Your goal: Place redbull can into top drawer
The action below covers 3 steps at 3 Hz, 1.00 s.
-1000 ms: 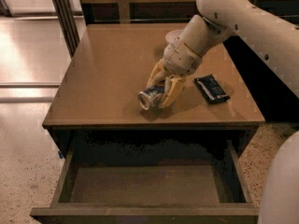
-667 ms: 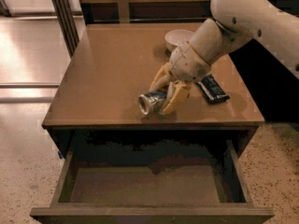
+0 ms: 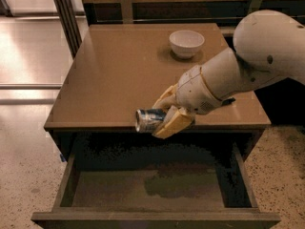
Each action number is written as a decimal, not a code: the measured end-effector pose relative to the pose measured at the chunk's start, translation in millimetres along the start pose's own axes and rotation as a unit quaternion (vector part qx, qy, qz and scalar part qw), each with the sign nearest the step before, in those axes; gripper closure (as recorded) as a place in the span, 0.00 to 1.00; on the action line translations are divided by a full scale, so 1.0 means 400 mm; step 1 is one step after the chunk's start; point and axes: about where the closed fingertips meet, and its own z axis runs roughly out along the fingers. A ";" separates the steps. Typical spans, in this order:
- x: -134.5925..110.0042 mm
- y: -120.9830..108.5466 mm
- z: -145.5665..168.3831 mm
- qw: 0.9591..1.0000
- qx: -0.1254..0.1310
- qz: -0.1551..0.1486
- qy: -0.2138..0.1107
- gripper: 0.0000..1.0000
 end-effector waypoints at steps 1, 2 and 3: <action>0.014 0.056 0.043 0.997 0.050 0.056 -0.005 1.00; 0.031 0.099 0.078 0.989 0.101 0.104 -0.012 1.00; 0.066 0.140 0.121 0.976 0.145 0.161 -0.019 1.00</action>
Offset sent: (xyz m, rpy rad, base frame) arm -0.0458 0.0088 -0.0637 0.1355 -0.0120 -0.4704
